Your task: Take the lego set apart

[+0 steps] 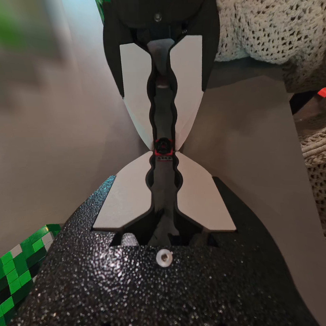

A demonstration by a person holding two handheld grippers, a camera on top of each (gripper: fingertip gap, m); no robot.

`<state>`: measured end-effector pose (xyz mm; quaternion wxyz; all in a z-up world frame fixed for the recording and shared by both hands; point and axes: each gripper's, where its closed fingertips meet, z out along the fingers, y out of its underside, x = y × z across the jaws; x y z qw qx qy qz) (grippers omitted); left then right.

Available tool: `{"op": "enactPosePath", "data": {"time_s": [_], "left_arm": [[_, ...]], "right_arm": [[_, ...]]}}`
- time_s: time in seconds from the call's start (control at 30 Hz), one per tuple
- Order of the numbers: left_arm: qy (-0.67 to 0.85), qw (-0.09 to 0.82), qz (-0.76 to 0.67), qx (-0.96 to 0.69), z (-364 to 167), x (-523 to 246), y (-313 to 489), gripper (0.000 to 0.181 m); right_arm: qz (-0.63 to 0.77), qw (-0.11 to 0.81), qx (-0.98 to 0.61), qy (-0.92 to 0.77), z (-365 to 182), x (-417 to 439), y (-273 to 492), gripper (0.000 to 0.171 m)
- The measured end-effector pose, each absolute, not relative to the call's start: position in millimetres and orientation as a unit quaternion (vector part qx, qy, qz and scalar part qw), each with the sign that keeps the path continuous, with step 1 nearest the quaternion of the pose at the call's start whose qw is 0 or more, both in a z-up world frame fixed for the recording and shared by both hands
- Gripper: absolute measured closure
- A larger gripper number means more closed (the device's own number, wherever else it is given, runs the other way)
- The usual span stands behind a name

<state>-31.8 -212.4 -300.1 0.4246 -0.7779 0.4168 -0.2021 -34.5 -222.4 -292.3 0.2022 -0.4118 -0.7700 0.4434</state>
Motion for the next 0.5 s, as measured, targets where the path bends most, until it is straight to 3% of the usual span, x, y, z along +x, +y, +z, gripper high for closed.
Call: {"op": "enactPosePath", "data": {"time_s": [0.2,0.5], "left_arm": [[0.413,0.441,-0.238,-0.76,-289.4,-26.3,-217.3,0.165],[0.502,0.355,-0.273,-0.74,-306.6,-12.3,-239.1,0.165]], "right_arm": [[0.458,0.213,-0.382,-0.774,-280.9,-29.8,-225.8,0.154],[0.444,0.162,-0.307,-0.826,-297.7,-11.5,-243.2,0.155]]}}
